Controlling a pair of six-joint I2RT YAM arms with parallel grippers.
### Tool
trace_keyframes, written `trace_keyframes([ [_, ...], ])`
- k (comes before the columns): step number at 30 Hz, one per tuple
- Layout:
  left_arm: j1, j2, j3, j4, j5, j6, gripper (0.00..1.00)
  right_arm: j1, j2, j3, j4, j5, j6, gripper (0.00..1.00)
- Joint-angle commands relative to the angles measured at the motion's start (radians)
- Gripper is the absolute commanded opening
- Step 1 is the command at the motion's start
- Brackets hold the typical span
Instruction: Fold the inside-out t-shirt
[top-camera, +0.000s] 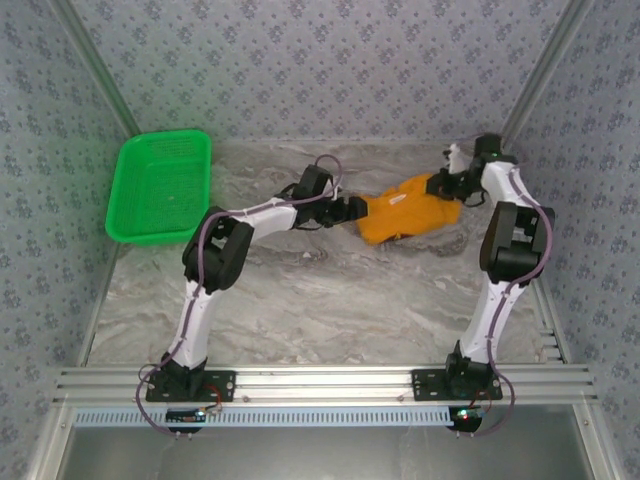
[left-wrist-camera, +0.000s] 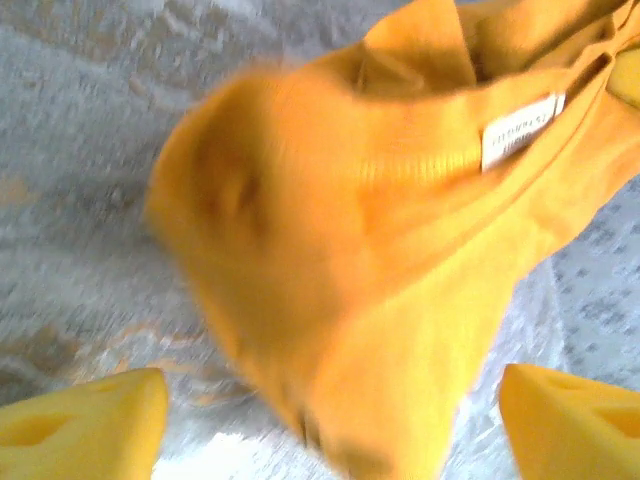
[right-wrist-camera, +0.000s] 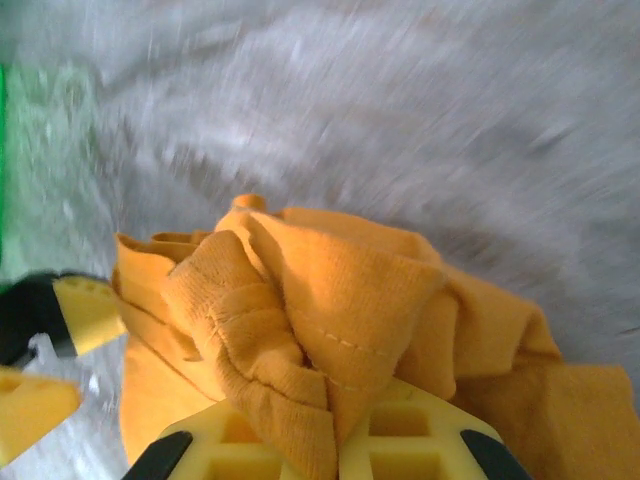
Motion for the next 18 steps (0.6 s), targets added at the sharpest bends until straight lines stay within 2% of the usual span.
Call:
trace_keyframes([
  [1, 0.042, -0.002, 0.044, 0.033, 0.000, -0.022, 0.94, -0.075, 0.115, 0.138, -0.080, 0.026, -0.021, 0.06],
  [6, 0.101, -0.128, -0.049, 0.014, -0.019, 0.009, 0.99, -0.141, 0.303, 0.438, -0.244, 0.097, -0.108, 0.09],
  [9, 0.111, -0.250, -0.143, -0.014, -0.058, 0.050, 0.99, -0.173, 0.385, 0.553, -0.286, 0.129, -0.122, 0.15],
  [11, 0.107, -0.333, -0.205, -0.052, -0.105, 0.099, 1.00, -0.181, 0.405, 0.566, -0.262, 0.142, -0.114, 0.28],
  [13, 0.102, -0.426, -0.269, -0.106, -0.202, 0.157, 1.00, -0.190, 0.410, 0.556, -0.224, 0.161, -0.069, 0.45],
  [16, 0.107, -0.539, -0.334, -0.199, -0.328, 0.238, 1.00, -0.197, 0.380, 0.540, -0.204, 0.149, -0.006, 0.58],
  [18, 0.110, -0.599, -0.346, -0.282, -0.428, 0.299, 1.00, -0.194, 0.304, 0.475, -0.159, 0.155, 0.036, 0.62],
])
